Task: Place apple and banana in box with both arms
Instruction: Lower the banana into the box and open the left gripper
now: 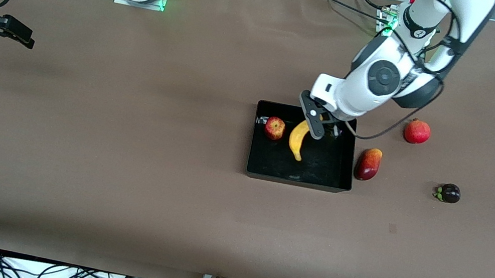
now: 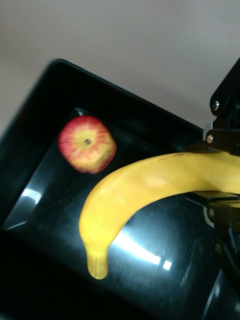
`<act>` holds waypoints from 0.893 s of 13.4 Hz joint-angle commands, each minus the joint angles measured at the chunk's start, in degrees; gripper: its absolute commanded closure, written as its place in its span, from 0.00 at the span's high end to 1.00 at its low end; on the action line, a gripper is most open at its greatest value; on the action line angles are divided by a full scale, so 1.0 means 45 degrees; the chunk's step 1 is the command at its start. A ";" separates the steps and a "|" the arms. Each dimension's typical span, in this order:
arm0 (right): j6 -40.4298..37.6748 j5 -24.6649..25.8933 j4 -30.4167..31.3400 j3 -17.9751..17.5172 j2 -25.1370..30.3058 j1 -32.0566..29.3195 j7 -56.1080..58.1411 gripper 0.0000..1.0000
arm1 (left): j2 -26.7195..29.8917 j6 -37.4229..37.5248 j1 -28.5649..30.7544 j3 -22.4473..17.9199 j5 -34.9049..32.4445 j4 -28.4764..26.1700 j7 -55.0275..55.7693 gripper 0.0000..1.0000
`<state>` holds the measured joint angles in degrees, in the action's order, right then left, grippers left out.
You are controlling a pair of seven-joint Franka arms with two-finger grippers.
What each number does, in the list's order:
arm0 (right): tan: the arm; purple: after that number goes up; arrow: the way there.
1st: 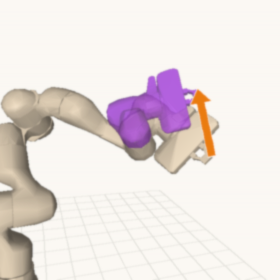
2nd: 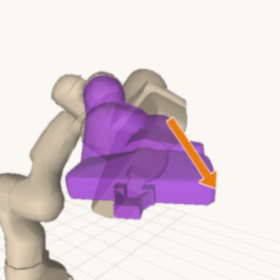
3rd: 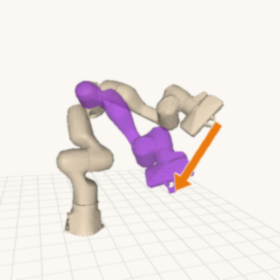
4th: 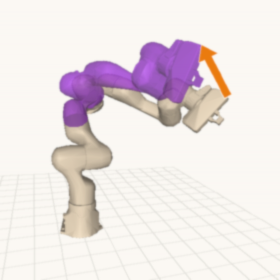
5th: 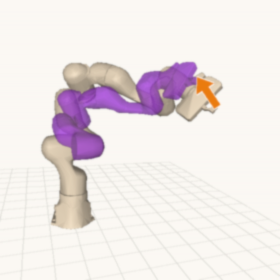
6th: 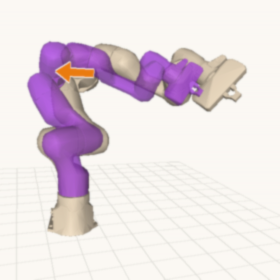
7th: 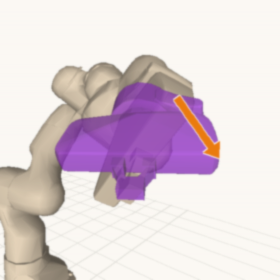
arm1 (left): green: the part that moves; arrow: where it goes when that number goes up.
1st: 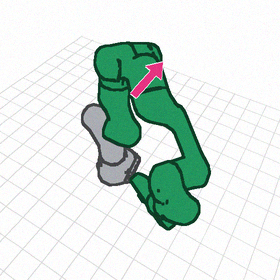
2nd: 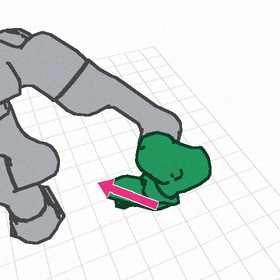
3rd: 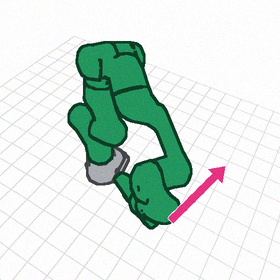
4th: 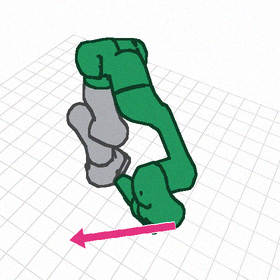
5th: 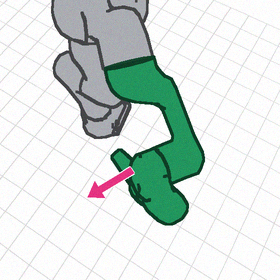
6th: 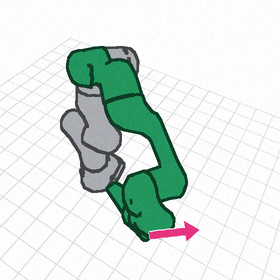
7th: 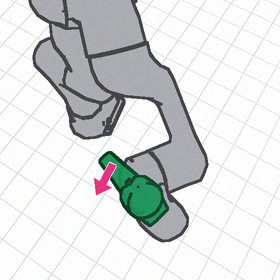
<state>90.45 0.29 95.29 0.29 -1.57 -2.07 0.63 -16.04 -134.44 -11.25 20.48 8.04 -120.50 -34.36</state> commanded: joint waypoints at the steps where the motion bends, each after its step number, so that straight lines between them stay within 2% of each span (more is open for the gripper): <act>1: -0.0060 -0.0220 -0.0003 0.0071 0.0055 -0.0028 0.0211 1.00 | -0.0049 -0.0496 0.0155 -0.0058 0.0188 -0.0430 -0.0411 0.00; 5: -0.0060 -0.0220 -0.0003 0.0091 0.0055 -0.0028 0.0211 1.00 | -0.0128 -0.0554 0.0272 -0.0077 0.0148 -0.0352 -0.0432 0.00; 12: -0.0079 -0.0220 -0.0003 0.0091 0.0055 -0.0028 0.0211 1.00 | -0.1455 -0.1921 0.0292 -0.0253 -0.0046 -0.0274 -0.0451 0.00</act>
<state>90.44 0.29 95.29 0.47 -1.57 -2.07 0.63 -21.49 -142.05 -10.35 19.39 8.03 -122.21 -35.05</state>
